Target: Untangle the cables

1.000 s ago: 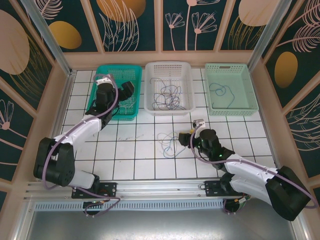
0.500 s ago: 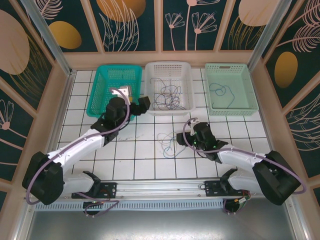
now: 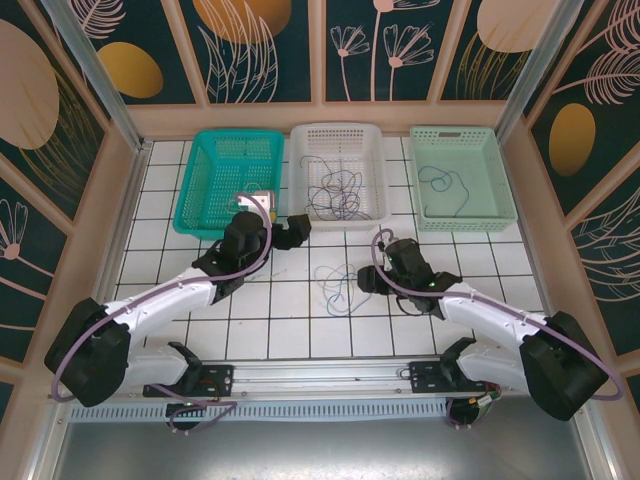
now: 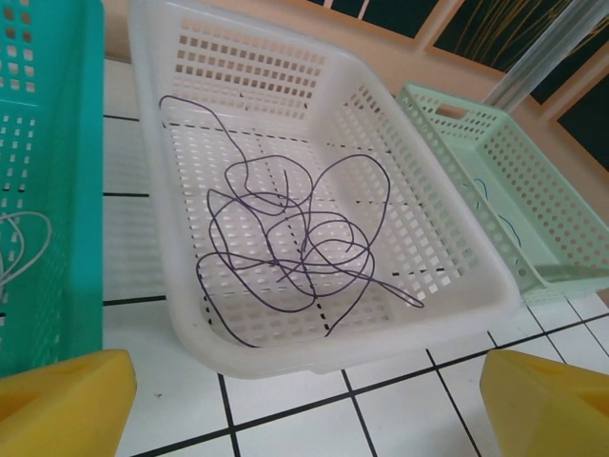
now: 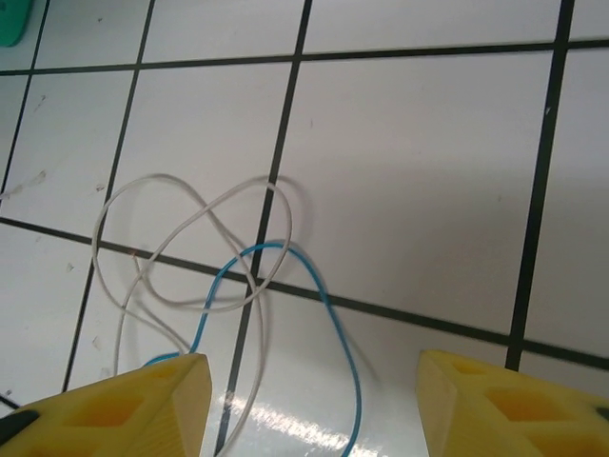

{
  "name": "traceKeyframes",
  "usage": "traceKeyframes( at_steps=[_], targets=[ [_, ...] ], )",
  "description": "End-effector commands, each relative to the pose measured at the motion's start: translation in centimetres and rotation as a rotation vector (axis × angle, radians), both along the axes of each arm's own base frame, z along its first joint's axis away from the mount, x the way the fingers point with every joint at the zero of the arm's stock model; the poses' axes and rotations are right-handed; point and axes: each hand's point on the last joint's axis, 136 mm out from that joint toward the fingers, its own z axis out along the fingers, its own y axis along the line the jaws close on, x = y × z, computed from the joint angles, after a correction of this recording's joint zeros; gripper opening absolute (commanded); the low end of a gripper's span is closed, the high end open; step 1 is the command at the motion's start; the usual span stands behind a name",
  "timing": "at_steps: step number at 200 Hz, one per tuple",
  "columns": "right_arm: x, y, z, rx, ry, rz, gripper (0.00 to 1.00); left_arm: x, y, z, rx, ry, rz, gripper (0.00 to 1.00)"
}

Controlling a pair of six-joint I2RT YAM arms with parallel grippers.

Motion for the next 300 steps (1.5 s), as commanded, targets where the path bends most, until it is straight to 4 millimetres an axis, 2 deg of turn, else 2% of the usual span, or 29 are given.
traceKeyframes(
  at_steps=[1,25,67,110,169,218,237,264,279,300],
  targets=[
    [-2.1,0.0,-0.5,0.034,0.142,-0.012,0.6,0.1,-0.9,0.7,-0.024,-0.029,-0.01,0.94],
    [-2.8,0.6,-1.0,0.066,0.208,-0.007,0.59,-0.2,-1.4,0.8,-0.023,-0.033,-0.024,0.94],
    [-3.9,0.5,-3.2,0.003,0.321,0.002,0.58,-0.5,-1.7,0.6,-0.032,-0.037,-0.038,0.95],
    [-3.5,1.0,-4.2,-0.005,0.336,0.004,0.55,-0.7,-1.5,0.2,-0.035,-0.032,-0.035,0.95],
    [-2.8,0.4,-4.9,-0.098,0.326,-0.006,0.38,-0.8,-1.0,0.4,-0.04,-0.039,-0.018,0.95],
    [-2.7,0.8,-5.7,-0.203,0.329,0.022,0.33,-0.9,-0.8,0.6,-0.044,-0.04,-0.01,0.95],
    [-2.6,0.8,-6.0,-0.229,0.326,0.024,0.2,-1.0,-0.6,0.6,-0.048,-0.04,-0.009,0.95],
    [-2.2,0.4,-5.4,-0.24,0.298,0.01,0.1,-1.2,-0.3,0.7,-0.049,-0.043,-0.003,0.96],
    [-1.9,0.0,-4.8,-0.249,0.273,-0.003,0.0,-1.3,-0.2,0.8,-0.051,-0.045,-0.001,0.95],
    [-1.1,-0.7,-3.5,-0.262,0.217,-0.027,0.0,-1.3,-0.3,0.8,-0.045,-0.043,-0.005,0.95]
  ],
)
